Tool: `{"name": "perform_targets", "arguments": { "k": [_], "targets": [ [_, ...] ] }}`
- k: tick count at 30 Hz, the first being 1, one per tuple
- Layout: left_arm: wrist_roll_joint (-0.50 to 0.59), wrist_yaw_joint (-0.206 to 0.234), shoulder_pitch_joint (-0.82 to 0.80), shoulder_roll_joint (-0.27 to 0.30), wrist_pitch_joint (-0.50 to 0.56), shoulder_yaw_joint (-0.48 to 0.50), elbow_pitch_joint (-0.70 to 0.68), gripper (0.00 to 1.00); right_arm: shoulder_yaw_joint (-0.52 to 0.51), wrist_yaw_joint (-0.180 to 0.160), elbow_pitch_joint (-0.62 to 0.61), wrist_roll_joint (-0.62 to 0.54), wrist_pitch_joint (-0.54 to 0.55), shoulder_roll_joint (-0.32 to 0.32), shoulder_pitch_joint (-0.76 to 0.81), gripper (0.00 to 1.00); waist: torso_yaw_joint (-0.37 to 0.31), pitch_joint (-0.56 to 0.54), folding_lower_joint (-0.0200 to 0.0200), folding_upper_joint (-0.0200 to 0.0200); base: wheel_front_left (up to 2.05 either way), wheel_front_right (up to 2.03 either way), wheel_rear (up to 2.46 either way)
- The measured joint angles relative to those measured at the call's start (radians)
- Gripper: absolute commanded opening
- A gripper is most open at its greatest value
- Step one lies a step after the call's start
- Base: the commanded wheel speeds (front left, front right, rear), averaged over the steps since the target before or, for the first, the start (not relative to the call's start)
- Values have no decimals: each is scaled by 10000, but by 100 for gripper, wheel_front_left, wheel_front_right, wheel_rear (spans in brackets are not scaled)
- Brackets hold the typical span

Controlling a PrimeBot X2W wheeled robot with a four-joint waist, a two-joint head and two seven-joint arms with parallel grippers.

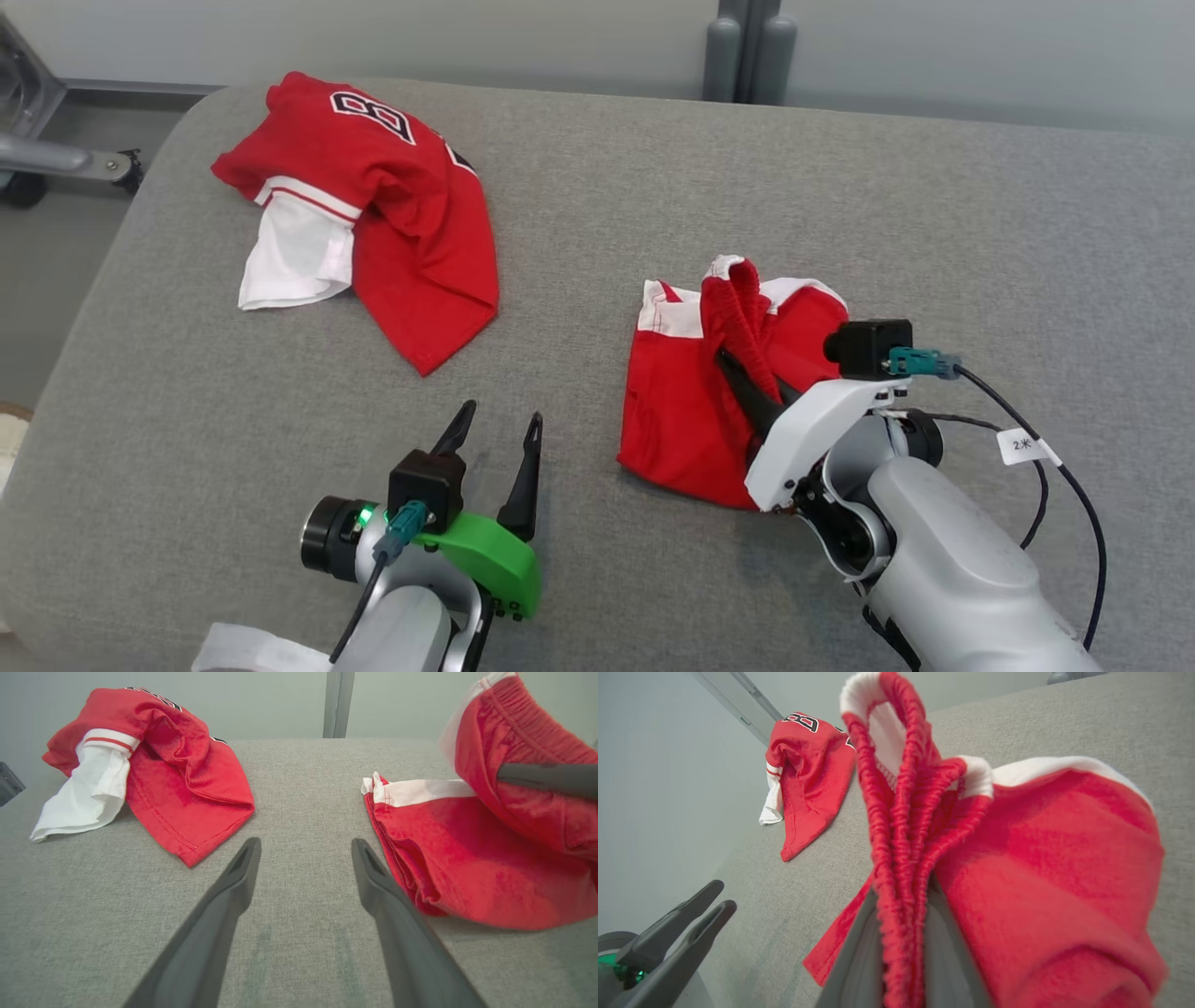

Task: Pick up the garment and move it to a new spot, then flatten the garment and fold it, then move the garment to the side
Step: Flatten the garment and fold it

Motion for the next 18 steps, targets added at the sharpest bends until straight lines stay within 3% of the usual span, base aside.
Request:
{"name": "perform_targets", "arguments": {
  "k": [1,2,3,8,13,18],
  "targets": [
    [-44,15,-1,-4,-2,-50,10,100,0,0,244,-109,-81,40,-91,11,91,16,0,0,0,0,0],
    [-67,46,-1,-4,-2,-75,27,100,-25,0,470,-140,-161,86,-163,38,178,34,0,0,0,0,0],
    [-94,48,-1,-4,-2,-92,44,100,-25,0,709,-190,-228,115,-225,100,260,50,0,0,0,0,0],
    [-115,138,1,-4,-2,-48,46,100,255,0,1080,-146,-832,291,-520,100,520,121,0,0,0,0,0],
    [-69,205,6,-4,-2,127,10,100,619,0,686,539,-1584,316,-564,100,318,116,0,0,0,0,0],
    [-35,174,9,-4,-2,77,-105,100,-157,2,853,907,-2290,-31,-489,100,-6,52,0,0,0,0,0]
  ]
}}
